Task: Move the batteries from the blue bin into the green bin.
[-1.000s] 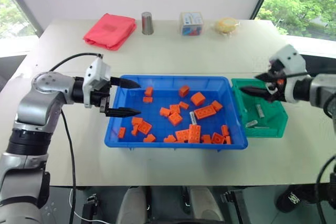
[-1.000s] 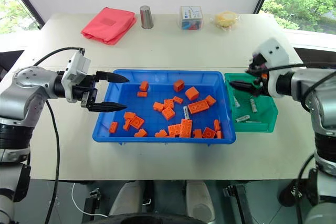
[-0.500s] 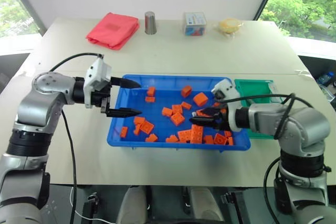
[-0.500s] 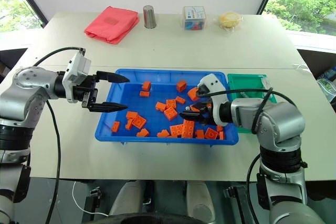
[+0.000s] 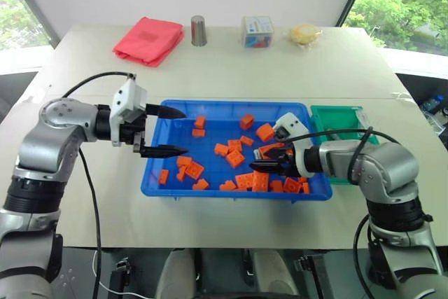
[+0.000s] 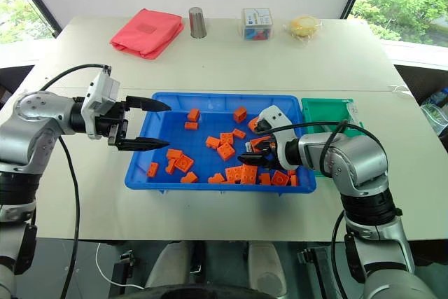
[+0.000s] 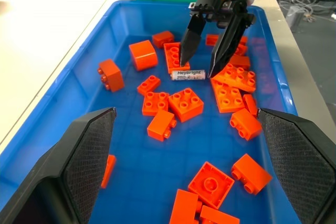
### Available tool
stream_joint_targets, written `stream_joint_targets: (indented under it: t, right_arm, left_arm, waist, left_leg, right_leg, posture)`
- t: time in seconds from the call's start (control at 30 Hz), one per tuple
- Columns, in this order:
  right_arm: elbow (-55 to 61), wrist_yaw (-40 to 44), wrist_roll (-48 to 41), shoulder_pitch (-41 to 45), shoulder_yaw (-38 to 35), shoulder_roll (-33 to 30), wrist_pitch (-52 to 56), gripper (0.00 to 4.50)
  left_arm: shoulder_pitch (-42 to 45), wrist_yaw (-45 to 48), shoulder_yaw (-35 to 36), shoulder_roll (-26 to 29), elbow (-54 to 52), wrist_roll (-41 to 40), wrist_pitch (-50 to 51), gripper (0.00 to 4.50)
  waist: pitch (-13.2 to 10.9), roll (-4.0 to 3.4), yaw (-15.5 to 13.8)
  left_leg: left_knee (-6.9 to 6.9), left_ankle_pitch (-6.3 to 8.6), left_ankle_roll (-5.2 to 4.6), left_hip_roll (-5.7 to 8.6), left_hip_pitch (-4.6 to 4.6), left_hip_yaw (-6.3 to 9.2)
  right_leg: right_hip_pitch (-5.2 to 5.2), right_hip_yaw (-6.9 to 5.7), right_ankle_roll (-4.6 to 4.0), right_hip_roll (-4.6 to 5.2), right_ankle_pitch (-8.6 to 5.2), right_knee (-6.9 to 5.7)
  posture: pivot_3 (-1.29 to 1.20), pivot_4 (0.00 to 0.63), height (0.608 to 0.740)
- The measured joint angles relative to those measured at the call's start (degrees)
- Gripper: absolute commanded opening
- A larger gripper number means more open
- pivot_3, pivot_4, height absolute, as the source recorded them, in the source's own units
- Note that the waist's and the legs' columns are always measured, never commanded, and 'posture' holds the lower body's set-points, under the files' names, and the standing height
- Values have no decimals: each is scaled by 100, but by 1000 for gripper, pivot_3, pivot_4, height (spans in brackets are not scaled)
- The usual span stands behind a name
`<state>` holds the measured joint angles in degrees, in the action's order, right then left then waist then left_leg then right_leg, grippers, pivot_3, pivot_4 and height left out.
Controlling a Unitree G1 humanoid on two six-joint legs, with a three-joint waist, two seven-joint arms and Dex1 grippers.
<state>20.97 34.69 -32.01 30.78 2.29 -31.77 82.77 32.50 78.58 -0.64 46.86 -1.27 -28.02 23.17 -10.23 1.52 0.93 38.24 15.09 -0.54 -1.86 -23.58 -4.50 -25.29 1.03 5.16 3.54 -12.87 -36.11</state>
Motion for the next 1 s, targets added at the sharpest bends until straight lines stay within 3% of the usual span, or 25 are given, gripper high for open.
stream_joint_targets:
  t: [0.23, 0.67, 1.0]
  right_arm:
    - [14, 10, -8, 37, 174, -317, -269, 3454]
    - [348, -104, -413, -8, 34, -183, 54, 3454]
    - [-273, -99, -182, -109, 418, -282, -497, 3454]
  left_arm:
    - [-38, -38, 14, 3, -18, -12, 2, 4500]
    - [12, -30, 32, -3, 29, -5, -1, 4500]
    - [156, 5, 31, -7, 69, 2, -3, 4500]
  waist:
    - [0, 0, -7]
    - [0, 0, -6]
    - [0, 0, -3]
  left_leg:
    - [0, 0, 0, 0, 0, -1]
    - [0, 0, 0, -1, 0, 0]
    - [0, 0, 0, -1, 0, -1]
  right_leg:
    - [0, 0, -1, 1, -1, 1]
    - [0, -1, -2, 0, -1, 0]
    - [0, -1, -2, -1, -1, 1]
  posture:
    - [0, 150, 736]
    - [0, 150, 736]
    - [0, 150, 736]
